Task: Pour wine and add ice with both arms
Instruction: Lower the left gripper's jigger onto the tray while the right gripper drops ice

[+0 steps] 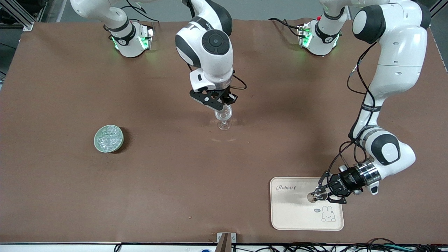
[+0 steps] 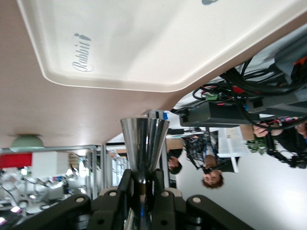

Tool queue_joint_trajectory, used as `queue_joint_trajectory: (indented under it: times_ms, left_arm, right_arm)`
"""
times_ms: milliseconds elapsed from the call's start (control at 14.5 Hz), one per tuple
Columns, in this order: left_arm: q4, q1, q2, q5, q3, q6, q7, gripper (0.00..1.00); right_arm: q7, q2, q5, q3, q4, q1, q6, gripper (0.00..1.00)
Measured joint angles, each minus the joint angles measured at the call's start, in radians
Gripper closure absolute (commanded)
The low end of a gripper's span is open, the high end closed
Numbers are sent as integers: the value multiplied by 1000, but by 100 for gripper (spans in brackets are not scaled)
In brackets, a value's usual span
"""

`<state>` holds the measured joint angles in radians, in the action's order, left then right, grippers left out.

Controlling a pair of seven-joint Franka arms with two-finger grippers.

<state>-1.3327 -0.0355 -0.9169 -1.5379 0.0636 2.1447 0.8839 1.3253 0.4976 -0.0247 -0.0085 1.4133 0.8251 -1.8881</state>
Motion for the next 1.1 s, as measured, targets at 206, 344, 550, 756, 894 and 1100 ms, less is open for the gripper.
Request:
queue_joint_trajectory:
  times_ms: [206,344,550,756,894,1100]
  left_arm:
    - [0,0,-14,-38,-1,16,0,100]
    - [0,0,-24,-47,-2,24,0,99]
    - [1,0,-48,-54,-4,29,0,99]
    - [3,1,-65,-59,-4,53,-27,99]
    - [7,2,-78,-61,-3,59,-46,98]
    - [27,10,-96,-64,-1,74,-49,95]
  right_arm:
    - [0,13,0,0,-4,0,-30,95]
    - [0,18,0,-1,-4,0,-51,95]
    - [0,23,0,-1,-6,0,-54,95]
    - [0,24,0,-1,-8,0,-54,95]
    - [0,25,1,-1,-8,0,-53,95]
    - [0,26,1,-1,-8,1,-50,95]
